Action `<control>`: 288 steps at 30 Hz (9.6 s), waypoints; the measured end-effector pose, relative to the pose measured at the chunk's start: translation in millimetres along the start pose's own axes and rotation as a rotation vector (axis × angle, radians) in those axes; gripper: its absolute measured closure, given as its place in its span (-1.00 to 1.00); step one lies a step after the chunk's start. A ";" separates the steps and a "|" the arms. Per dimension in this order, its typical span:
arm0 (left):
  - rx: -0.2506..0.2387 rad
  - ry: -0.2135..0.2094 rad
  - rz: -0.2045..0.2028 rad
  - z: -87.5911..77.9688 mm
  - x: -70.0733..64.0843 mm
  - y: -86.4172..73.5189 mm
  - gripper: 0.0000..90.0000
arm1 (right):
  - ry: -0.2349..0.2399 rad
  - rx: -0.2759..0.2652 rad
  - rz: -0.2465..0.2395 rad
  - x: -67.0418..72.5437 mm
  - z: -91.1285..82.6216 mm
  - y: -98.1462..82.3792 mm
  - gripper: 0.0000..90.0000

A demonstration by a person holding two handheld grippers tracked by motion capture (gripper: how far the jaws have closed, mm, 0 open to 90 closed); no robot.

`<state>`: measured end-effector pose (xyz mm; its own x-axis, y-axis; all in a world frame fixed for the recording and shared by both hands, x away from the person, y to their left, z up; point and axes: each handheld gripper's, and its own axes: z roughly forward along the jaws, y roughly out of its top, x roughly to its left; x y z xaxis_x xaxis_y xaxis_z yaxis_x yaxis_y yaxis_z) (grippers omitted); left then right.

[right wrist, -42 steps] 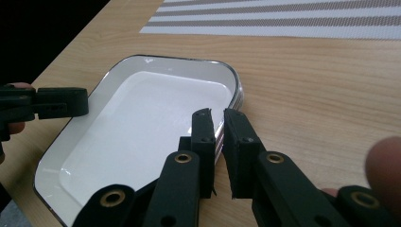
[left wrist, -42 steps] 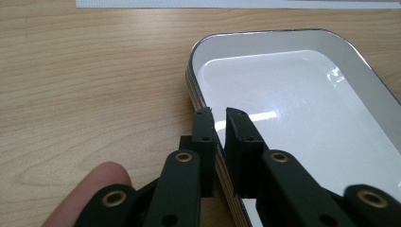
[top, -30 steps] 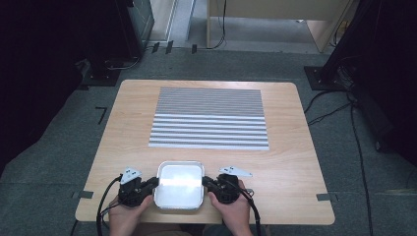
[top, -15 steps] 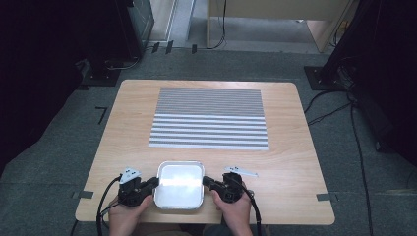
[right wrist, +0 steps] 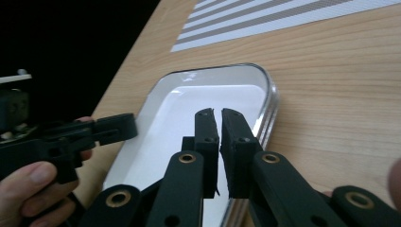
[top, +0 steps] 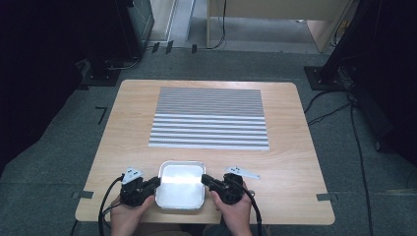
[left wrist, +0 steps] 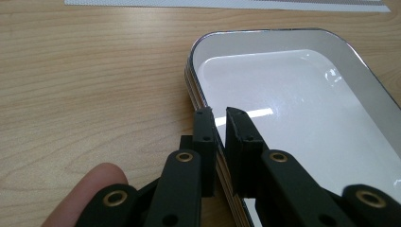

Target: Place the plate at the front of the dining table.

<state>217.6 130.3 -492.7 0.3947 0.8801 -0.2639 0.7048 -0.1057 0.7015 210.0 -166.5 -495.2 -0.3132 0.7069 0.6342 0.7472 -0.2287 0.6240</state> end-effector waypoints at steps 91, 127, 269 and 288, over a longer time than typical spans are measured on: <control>-0.116 -0.034 -0.071 2.6 -9.2 -5.6 0.81 | -0.105 -0.107 -0.021 -0.8 -1.5 -13.4 0.98; -0.198 0.058 -0.090 5.4 -21.5 2.2 0.96 | -0.284 -0.205 -0.144 15.7 10.3 -18.1 0.98; 0.082 0.060 -0.150 226.4 19.7 207.0 0.90 | -0.498 -0.118 -0.022 -121.2 135.1 194.1 0.91; 0.004 0.040 -0.083 223.0 22.0 203.3 0.47 | -0.480 -0.157 -0.120 -124.5 136.4 195.1 0.39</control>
<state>501.1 25.0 -503.5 0.3105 0.9039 -0.2942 0.7366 -0.0331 0.6755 474.8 -207.8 -514.6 -0.0598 0.9532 0.2963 0.6143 -0.1988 0.7636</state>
